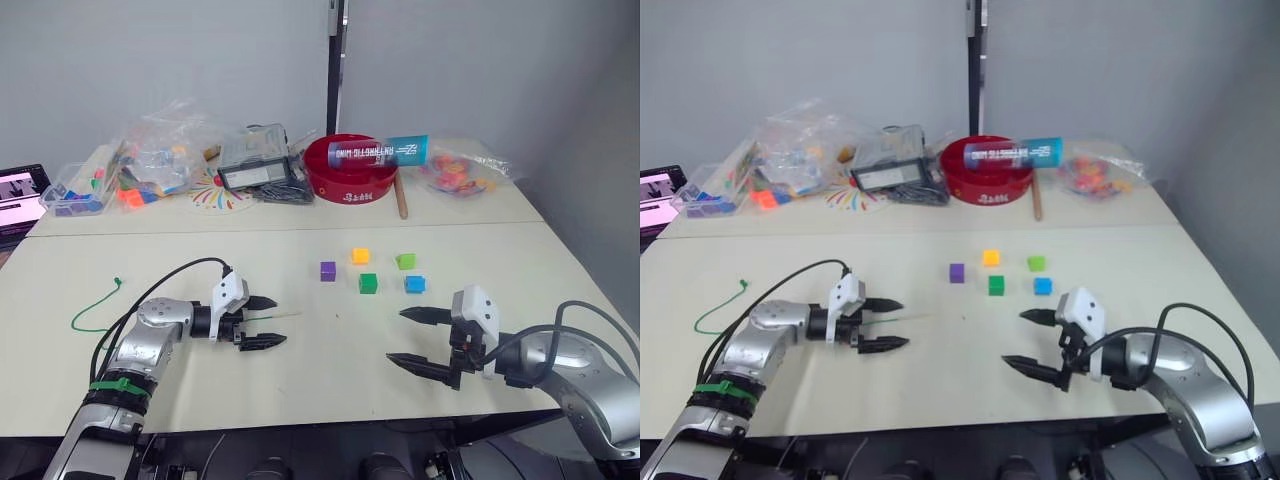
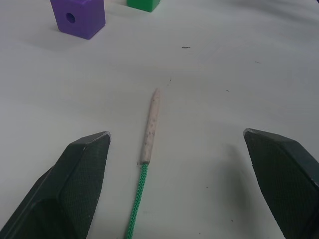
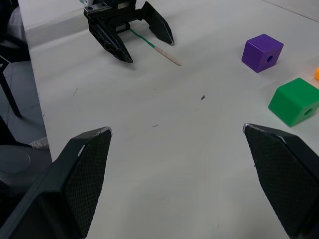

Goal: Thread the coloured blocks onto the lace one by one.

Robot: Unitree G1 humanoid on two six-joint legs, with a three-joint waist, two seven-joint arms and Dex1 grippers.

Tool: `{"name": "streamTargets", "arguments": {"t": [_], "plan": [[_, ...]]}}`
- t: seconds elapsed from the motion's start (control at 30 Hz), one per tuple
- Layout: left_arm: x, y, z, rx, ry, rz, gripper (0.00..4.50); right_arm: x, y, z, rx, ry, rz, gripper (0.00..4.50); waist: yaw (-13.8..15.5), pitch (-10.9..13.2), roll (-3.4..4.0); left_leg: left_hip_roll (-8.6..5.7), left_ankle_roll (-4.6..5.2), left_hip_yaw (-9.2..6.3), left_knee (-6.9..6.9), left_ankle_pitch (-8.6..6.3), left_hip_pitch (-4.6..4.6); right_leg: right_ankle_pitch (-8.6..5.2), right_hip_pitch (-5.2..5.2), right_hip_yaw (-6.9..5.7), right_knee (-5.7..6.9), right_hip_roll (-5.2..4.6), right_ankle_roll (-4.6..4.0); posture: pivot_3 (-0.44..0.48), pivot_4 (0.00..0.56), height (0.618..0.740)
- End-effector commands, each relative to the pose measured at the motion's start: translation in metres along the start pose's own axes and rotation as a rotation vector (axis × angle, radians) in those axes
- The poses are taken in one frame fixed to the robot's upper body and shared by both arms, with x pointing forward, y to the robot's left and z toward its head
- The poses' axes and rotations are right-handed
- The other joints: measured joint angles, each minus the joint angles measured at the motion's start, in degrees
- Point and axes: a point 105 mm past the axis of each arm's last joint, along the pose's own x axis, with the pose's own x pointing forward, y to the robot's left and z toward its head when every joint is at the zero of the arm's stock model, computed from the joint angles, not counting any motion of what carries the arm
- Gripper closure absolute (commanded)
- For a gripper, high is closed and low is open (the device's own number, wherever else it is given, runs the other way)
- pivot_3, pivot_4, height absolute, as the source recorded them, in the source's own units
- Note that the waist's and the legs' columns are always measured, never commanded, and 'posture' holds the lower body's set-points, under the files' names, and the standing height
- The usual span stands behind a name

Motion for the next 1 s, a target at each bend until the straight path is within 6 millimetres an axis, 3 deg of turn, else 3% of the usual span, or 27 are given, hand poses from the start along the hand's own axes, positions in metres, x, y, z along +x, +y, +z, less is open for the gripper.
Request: {"name": "streamTargets", "arguments": {"t": [0.03, 0.47, 0.77, 0.9, 1.0], "plan": [[0.004, -0.003, -0.015, -0.015, 0.045, -0.038, 0.26, -0.006, 0.0, 0.011, -0.041, -0.027, -0.037, 0.01, 0.21, 0.0, 0.0, -0.01, 0.0, 0.0, 0.02, 0.0, 0.0, 0.01, 0.03, -0.01, 0.0, -0.01, 0.01, 0.0, 0.15, 0.74], [0.014, -0.005, -0.023, 0.005, 0.048, -0.1, 4.45, -0.009, 0.001, 0.012, -0.043, -0.031, -0.075, 0.0, 0.21, -0.01, 0.01, -0.07, 0.06, 0.0, 0.08, -0.04, 0.03, 0.03, 0.06, 0.01, 0.04, -0.03, 0.07, 0.0, 0.15, 0.74], [0.004, 0.004, -0.009, 0.047, 0.017, -0.065, 4.48, -0.005, 0.001, 0.013, -0.045, -0.041, -0.082, 0.0, -0.03, -0.01, 0.0, -0.06, 0.07, 0.0, 0.08, -0.04, 0.04, 0.03, 0.06, 0.01, 0.06, -0.02, 0.07, 0.0, 0.15, 0.74], [-0.02, 0.009, 0.022, 0.101, -0.047, -0.028, 4.48, -0.006, -0.003, 0.014, -0.054, -0.05, -0.141, 0.0, -0.31, 0.04, -0.06, -0.05, 0.07, -0.01, 0.09, -0.04, 0.0, 0.03, -0.03, 0.01, 0.28, -0.01, 0.07, 0.0, 0.15, 0.74], [-0.035, 0.002, 0.032, 0.112, -0.044, -0.018, 4.48, -0.008, -0.007, 0.013, -0.04, -0.059, -0.21, 0.0, -0.48, 0.03, -0.06, 0.05, 0.07, -0.04, 0.09, -0.04, -0.09, 0.03, -0.14, 0.02, 0.41, 0.06, 0.07, 0.0, 0.15, 0.74]]}}
